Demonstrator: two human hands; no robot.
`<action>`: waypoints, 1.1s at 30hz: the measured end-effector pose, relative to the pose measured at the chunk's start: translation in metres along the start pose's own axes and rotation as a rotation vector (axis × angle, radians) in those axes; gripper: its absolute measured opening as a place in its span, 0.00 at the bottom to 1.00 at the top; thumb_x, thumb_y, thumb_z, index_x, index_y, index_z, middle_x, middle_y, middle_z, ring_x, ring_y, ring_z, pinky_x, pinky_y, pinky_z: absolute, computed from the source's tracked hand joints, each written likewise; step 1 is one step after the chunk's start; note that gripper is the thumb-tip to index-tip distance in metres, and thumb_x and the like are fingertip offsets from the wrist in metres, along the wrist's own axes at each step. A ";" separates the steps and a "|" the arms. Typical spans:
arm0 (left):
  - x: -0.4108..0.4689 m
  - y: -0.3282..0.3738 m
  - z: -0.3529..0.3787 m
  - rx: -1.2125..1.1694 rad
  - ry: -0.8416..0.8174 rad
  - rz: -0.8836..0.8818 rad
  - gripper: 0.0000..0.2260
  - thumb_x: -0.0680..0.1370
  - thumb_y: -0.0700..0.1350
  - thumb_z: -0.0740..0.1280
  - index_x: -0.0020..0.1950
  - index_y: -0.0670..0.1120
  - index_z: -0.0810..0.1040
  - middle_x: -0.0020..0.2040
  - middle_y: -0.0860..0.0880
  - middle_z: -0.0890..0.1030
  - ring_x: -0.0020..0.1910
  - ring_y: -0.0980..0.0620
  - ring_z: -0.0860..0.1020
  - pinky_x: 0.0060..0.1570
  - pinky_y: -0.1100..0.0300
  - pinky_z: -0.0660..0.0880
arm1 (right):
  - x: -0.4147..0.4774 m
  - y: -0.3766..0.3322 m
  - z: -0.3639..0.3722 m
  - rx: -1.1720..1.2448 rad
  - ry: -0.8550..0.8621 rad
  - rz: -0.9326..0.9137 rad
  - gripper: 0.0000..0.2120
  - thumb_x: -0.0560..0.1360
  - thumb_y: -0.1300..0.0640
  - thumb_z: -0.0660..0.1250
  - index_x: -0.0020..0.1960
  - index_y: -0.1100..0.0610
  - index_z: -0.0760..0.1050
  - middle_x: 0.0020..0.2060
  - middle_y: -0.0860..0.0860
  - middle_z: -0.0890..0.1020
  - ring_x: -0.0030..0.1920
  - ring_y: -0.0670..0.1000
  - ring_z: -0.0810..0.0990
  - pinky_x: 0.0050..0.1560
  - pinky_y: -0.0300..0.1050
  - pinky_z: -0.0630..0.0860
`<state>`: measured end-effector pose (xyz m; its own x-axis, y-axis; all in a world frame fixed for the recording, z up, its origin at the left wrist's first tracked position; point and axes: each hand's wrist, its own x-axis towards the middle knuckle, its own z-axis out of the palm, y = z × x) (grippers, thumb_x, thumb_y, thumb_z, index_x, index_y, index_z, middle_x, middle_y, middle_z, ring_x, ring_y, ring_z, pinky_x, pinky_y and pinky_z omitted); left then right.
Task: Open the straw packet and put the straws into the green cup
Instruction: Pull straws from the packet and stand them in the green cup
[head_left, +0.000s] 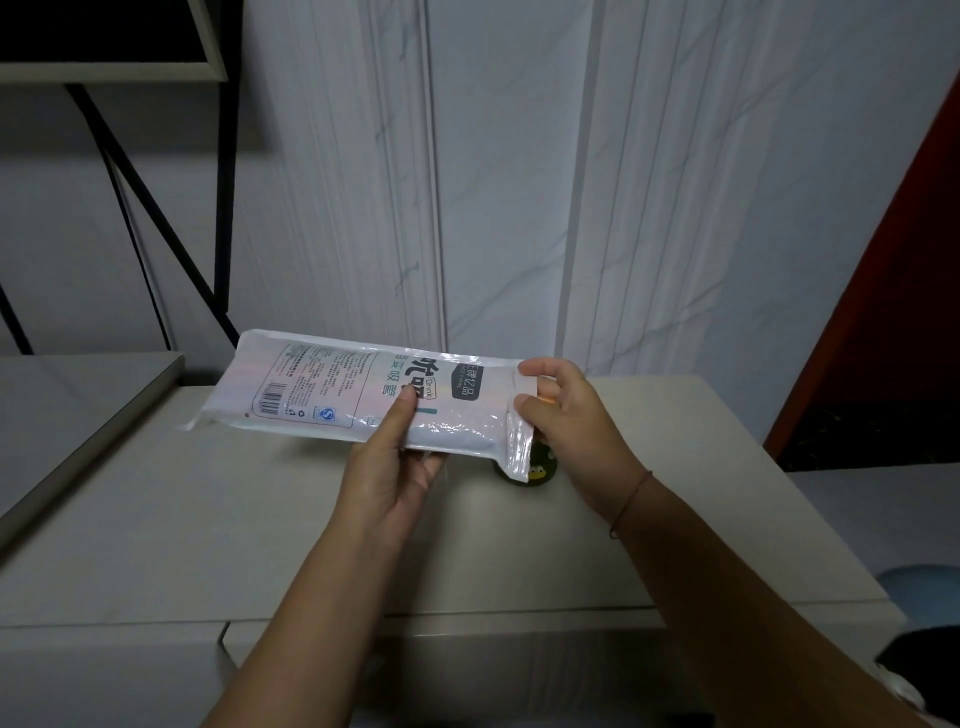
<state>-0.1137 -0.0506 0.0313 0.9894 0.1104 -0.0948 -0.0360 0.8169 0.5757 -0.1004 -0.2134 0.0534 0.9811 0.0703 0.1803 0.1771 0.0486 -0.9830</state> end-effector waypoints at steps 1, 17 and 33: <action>0.000 0.000 0.000 0.003 0.001 0.000 0.13 0.75 0.38 0.68 0.59 0.47 0.76 0.54 0.44 0.84 0.53 0.46 0.83 0.53 0.41 0.78 | 0.000 -0.001 -0.001 -0.003 -0.007 -0.004 0.12 0.75 0.66 0.63 0.56 0.54 0.70 0.45 0.47 0.81 0.41 0.47 0.82 0.37 0.37 0.79; 0.009 0.029 -0.015 -0.109 0.110 0.080 0.19 0.74 0.37 0.69 0.64 0.47 0.73 0.53 0.45 0.85 0.52 0.46 0.83 0.52 0.41 0.78 | 0.010 -0.010 -0.033 0.261 0.117 0.059 0.04 0.73 0.68 0.67 0.43 0.62 0.78 0.31 0.54 0.81 0.29 0.44 0.80 0.35 0.33 0.78; 0.010 0.016 -0.012 -0.236 0.173 -0.009 0.24 0.68 0.38 0.72 0.64 0.47 0.74 0.53 0.44 0.85 0.53 0.44 0.83 0.49 0.39 0.78 | 0.019 -0.010 -0.031 0.508 0.101 0.084 0.05 0.76 0.66 0.64 0.44 0.66 0.78 0.31 0.53 0.74 0.27 0.43 0.74 0.28 0.33 0.72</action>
<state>-0.1065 -0.0292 0.0298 0.9516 0.1811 -0.2481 -0.0794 0.9253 0.3709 -0.0810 -0.2439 0.0659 0.9974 -0.0009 0.0726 0.0623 0.5254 -0.8486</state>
